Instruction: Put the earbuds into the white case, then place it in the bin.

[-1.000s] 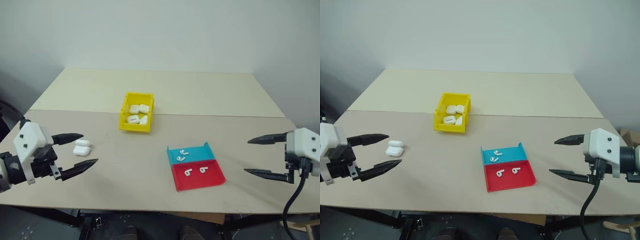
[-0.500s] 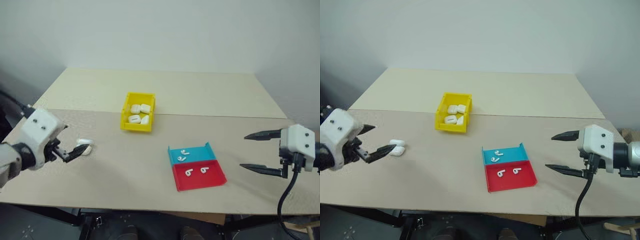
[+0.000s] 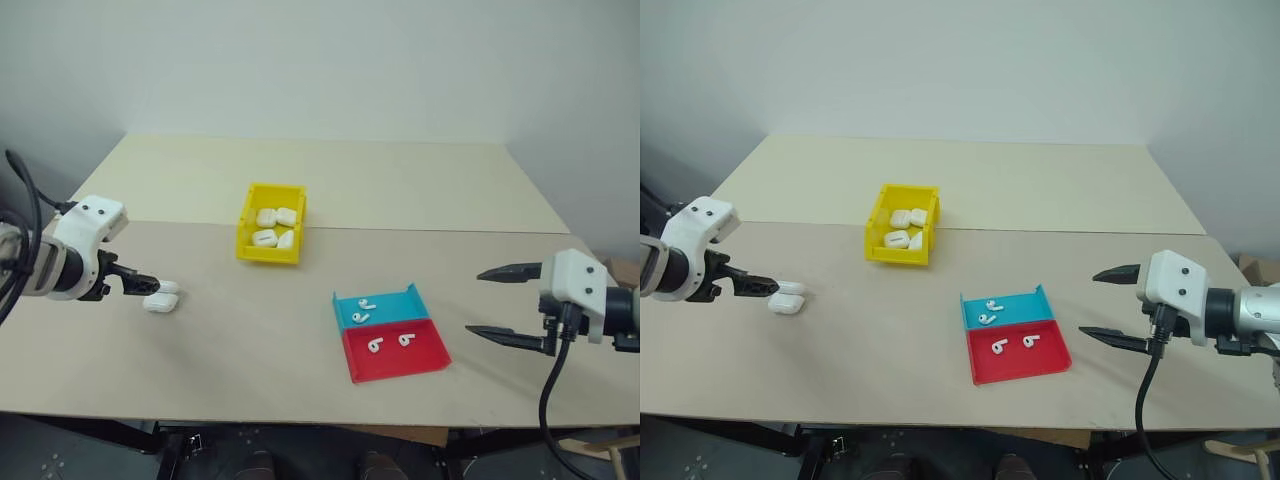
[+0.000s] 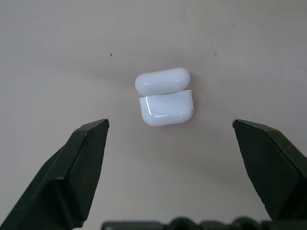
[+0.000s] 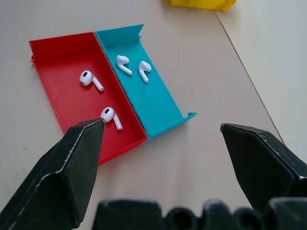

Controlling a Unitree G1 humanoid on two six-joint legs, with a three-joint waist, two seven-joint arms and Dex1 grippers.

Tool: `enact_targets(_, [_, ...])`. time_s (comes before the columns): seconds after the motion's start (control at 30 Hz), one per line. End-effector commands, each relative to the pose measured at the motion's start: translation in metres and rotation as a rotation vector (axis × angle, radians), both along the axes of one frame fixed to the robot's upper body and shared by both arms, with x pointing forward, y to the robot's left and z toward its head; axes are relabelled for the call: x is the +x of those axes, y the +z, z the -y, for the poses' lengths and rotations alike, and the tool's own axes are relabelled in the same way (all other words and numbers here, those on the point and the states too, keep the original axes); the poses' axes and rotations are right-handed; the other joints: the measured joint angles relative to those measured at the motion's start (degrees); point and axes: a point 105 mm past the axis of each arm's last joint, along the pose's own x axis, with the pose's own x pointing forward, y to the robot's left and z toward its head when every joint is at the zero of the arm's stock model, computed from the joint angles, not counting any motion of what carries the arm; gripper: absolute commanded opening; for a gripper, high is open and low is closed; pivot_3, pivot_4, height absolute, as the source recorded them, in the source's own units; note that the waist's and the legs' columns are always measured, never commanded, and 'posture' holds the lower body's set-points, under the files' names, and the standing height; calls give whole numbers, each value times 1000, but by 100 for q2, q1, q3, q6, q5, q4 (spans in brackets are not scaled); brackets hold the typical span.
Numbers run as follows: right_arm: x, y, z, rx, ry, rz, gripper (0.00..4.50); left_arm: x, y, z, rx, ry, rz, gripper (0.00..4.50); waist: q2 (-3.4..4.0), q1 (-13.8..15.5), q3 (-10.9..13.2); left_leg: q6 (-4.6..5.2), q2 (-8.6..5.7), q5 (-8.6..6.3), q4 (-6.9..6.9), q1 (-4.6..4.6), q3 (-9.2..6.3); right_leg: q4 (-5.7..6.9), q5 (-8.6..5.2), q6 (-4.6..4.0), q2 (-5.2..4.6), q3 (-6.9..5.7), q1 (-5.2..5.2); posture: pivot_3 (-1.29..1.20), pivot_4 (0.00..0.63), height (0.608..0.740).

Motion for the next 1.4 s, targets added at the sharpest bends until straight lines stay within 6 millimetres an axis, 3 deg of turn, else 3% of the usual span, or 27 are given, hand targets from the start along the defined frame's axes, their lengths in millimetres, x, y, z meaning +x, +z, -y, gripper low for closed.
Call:
enact_targets(0.03, [-2, 2, -4, 14, -5, 19, 4481, 6, 1, -7, -55, 51, -30, 4500, 0, 12, 0, 0, 0, 0, 0, -2, 0, 0, 0, 0, 0, -1, -2, 0, 150, 740])
enact_targets(0.13, [-3, 0, -5, 18, -16, 20, 4481, 14, -6, -5, -118, 73, -69, 4500, -1, 29, 0, 0, -1, 0, 3, -5, -1, 2, 0, 0, 0, -3, -2, 0, 150, 740])
enact_targets(0.23, [-3, 1, -4, 30, -35, 23, 4481, 20, -21, -6, -73, 104, -124, 4500, 0, 37, 0, 0, -4, 0, 5, -7, -2, 2, 0, 0, -1, -3, 0, 0, 150, 740])
enact_targets(0.57, [-3, 0, -2, 29, -59, 20, 4481, 43, -39, 3, -89, 114, -186, 4500, -2, 6, 1, 0, -5, 1, 9, -25, -9, 2, 0, 1, 0, -6, -13, 0, 150, 740])
enact_targets(1.0, [-1, -6, -4, 31, -73, 22, 4481, 45, -51, -10, -44, 104, -226, 4500, -2, 19, 1, 0, -5, 1, 10, -28, -10, 3, 0, 1, -1, -7, -16, 0, 150, 740])
enact_targets(1.4, [2, -8, -4, 13, -79, 28, 4481, 56, -60, -6, -36, 83, -225, 4500, -3, 21, 1, 0, -6, 1, 11, -30, -11, 4, 0, 2, -2, -8, -16, 0, 150, 740])
